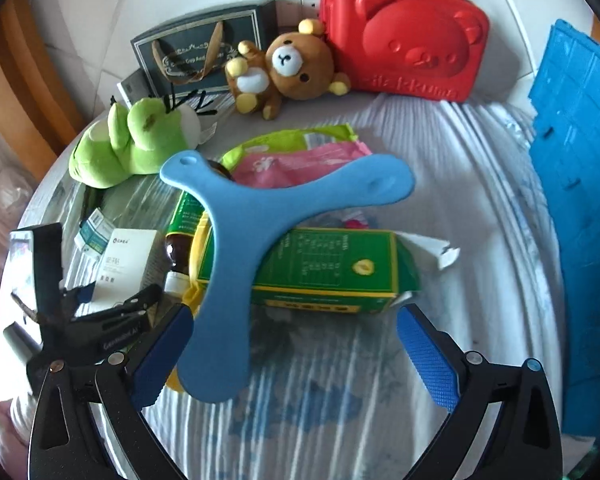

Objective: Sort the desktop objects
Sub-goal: 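Grasp the white deodorant patch box with the left tool while the right tool grasps the blue boomerang, then lift both held items over the blue bin and open both tools to drop them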

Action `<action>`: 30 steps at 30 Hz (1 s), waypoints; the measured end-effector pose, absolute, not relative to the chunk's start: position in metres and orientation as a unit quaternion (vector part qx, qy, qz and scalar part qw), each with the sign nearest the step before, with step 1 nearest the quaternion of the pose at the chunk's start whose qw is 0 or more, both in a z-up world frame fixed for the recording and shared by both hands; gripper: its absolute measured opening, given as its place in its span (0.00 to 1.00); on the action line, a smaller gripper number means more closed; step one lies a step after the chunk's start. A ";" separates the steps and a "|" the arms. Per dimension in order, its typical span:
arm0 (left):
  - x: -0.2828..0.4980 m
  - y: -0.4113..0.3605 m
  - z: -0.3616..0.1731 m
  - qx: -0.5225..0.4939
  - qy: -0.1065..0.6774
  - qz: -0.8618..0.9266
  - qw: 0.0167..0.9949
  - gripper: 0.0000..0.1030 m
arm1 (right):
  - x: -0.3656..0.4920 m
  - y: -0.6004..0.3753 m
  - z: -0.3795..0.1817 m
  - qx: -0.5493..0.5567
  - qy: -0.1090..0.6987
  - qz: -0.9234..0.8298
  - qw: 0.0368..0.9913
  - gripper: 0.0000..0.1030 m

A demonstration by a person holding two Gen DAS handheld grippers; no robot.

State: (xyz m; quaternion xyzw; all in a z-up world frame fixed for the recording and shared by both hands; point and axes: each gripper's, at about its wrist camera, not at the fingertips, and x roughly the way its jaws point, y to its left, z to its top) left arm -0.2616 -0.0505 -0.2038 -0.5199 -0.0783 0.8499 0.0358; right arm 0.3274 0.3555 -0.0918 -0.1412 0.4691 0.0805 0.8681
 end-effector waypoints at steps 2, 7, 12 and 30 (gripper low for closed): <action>-0.256 -0.053 -0.193 -0.505 -0.073 0.859 0.033 0.75 | 0.333 0.362 -0.103 -0.131 0.486 0.081 0.860 1.00; -0.251 -0.055 -0.172 -0.483 -0.062 0.873 0.034 0.75 | 0.344 0.370 -0.123 -0.096 0.522 0.073 0.844 0.85; -0.253 -0.057 -0.169 -0.480 -0.066 0.874 0.036 0.75 | 0.354 0.376 -0.140 -0.079 0.548 0.065 0.830 0.65; -0.244 -0.047 -0.132 -0.442 -0.060 0.894 0.044 0.75 | 0.344 0.395 -0.112 -0.130 0.480 0.082 0.864 0.37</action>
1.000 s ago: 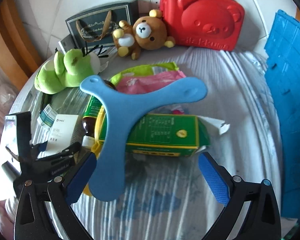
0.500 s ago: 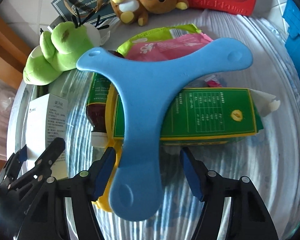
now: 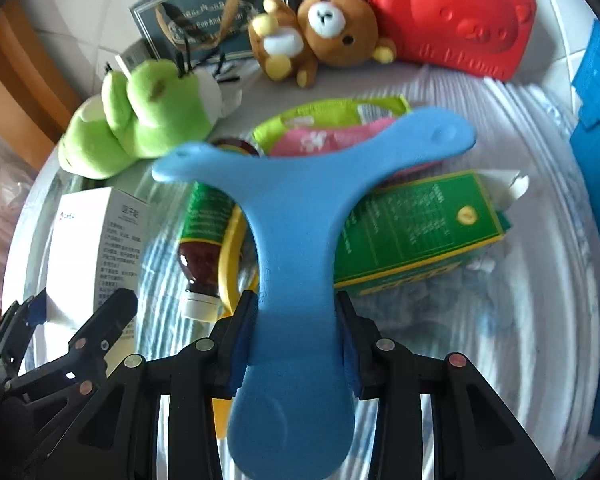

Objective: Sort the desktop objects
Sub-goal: 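Lift both held items over the blue bin and open both tools to drop them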

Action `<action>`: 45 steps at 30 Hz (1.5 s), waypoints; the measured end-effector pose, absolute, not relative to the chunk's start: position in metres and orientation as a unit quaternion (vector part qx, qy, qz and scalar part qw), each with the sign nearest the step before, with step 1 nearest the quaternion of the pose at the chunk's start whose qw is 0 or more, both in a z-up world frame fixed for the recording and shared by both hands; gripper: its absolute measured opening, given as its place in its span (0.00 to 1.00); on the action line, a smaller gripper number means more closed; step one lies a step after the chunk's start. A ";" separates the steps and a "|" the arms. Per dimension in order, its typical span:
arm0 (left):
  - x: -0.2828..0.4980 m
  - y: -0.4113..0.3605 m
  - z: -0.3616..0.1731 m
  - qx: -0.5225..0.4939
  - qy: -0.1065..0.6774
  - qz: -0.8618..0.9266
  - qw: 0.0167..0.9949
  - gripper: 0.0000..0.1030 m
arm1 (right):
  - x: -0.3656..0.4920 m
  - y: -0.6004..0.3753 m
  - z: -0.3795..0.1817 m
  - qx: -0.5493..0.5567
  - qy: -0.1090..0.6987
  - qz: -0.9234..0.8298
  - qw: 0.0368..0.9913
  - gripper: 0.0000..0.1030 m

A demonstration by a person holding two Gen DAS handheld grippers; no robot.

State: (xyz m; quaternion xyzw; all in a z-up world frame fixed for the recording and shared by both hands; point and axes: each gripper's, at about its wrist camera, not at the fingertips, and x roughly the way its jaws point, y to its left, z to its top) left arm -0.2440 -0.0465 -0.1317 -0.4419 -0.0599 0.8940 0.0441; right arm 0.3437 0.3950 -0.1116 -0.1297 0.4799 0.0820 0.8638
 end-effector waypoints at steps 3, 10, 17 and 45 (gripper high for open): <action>-0.237 -0.044 -0.110 -0.421 -0.057 0.904 0.045 0.75 | 0.333 0.397 -0.089 -0.138 0.446 0.087 0.880 0.37; -0.215 -0.033 -0.066 -0.379 -0.043 0.923 0.051 0.75 | 0.313 0.393 -0.041 -0.142 0.388 0.102 0.905 0.04; -0.200 -0.032 -0.089 -0.412 -0.040 0.910 0.037 0.75 | 0.302 0.356 -0.071 -0.137 0.458 0.086 0.874 0.35; -0.212 -0.037 -0.130 -0.448 -0.036 0.893 0.011 0.75 | 0.338 0.381 -0.127 -0.201 0.420 0.138 0.874 0.39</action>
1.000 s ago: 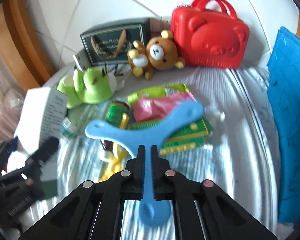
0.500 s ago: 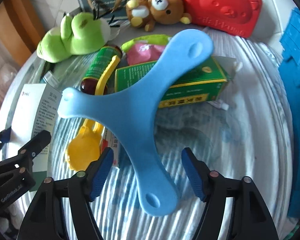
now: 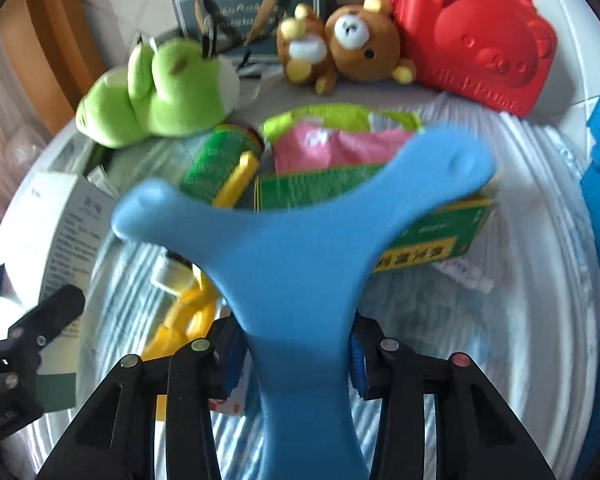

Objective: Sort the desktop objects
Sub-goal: 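Lift both held items over the blue bin and open both tools to drop them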

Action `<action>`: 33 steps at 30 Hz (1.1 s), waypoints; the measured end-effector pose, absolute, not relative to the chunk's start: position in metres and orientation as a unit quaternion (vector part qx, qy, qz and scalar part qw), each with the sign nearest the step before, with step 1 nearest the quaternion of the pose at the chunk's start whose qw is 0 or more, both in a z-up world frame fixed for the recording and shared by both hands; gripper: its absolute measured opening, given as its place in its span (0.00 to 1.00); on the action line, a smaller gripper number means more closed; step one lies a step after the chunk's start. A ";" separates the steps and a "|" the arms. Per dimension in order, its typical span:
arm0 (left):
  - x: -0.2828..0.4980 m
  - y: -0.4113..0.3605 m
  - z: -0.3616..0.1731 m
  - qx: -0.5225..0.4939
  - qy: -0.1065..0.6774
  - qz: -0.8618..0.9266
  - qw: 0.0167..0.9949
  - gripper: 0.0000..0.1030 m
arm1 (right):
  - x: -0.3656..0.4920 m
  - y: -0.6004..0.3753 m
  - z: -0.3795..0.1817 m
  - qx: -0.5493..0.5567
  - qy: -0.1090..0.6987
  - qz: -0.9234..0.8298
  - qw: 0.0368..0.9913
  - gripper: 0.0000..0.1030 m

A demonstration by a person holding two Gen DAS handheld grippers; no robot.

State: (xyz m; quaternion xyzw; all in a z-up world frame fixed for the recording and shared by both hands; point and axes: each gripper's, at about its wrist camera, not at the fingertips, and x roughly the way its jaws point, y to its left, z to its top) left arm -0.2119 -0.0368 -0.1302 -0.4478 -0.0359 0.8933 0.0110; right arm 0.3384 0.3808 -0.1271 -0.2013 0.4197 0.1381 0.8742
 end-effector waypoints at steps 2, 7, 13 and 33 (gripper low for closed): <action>-0.207 -0.034 -0.118 -0.434 -0.035 0.900 0.013 0.75 | 0.328 0.382 -0.106 -0.199 0.392 0.142 0.887 0.39; -0.192 -0.023 -0.075 -0.389 -0.033 0.920 0.023 0.74 | 0.308 0.383 -0.062 -0.198 0.348 0.134 0.907 0.39; -0.170 0.000 -0.026 -0.339 -0.027 0.940 0.040 0.74 | 0.282 0.365 -0.010 -0.190 0.313 0.101 0.925 0.39; -0.137 0.205 0.124 -0.196 -0.005 0.968 0.157 0.74 | 0.220 0.175 0.189 -0.164 0.190 -0.009 0.968 0.39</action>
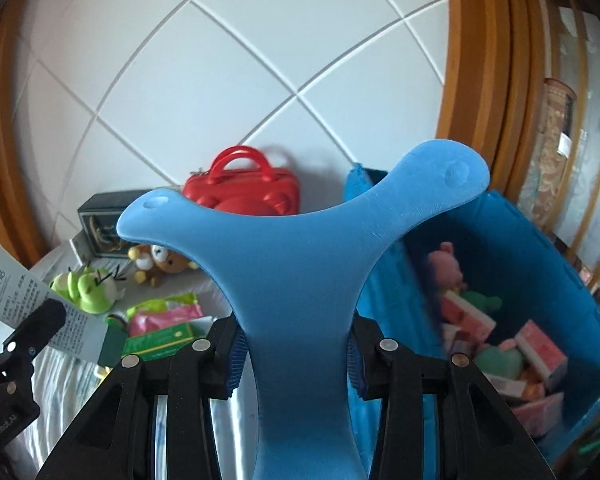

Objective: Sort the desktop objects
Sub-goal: 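Lift both held items over the blue bin and open both tools to drop them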

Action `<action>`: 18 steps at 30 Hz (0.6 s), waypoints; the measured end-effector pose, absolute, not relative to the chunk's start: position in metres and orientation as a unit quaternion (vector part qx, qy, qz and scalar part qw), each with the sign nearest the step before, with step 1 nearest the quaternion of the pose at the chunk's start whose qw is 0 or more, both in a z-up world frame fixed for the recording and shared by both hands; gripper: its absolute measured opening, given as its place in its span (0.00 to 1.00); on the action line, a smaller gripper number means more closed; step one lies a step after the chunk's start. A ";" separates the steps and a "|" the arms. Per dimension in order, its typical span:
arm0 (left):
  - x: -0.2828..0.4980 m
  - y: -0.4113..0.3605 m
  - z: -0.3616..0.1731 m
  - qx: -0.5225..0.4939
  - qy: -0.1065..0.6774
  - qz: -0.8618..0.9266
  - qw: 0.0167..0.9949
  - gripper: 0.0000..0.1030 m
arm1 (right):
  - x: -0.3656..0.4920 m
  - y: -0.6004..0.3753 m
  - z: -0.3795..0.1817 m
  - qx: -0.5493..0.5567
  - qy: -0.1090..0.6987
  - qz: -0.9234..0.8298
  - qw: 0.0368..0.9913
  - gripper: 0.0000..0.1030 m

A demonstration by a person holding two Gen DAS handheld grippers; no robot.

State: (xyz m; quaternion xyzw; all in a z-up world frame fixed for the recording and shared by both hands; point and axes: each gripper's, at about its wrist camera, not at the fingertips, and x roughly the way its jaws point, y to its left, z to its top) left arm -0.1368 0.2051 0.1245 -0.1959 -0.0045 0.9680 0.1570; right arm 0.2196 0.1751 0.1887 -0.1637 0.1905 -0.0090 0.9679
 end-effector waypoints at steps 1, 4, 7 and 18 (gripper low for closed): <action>-0.137 0.221 0.131 -0.194 -0.005 0.967 0.165 0.74 | 0.218 0.160 0.200 -0.165 0.186 -0.017 0.968 0.39; -0.137 0.274 0.152 -0.183 -0.004 0.964 0.191 0.74 | 0.218 0.112 0.231 -0.165 0.182 -0.036 0.969 0.39; -0.136 0.329 0.168 -0.173 0.003 0.962 0.212 0.74 | 0.219 0.068 0.254 -0.171 0.177 -0.057 0.968 0.39; -0.189 0.502 0.178 -0.244 0.050 0.940 0.233 0.74 | 0.286 -0.065 0.283 -0.188 0.241 -0.086 0.948 0.39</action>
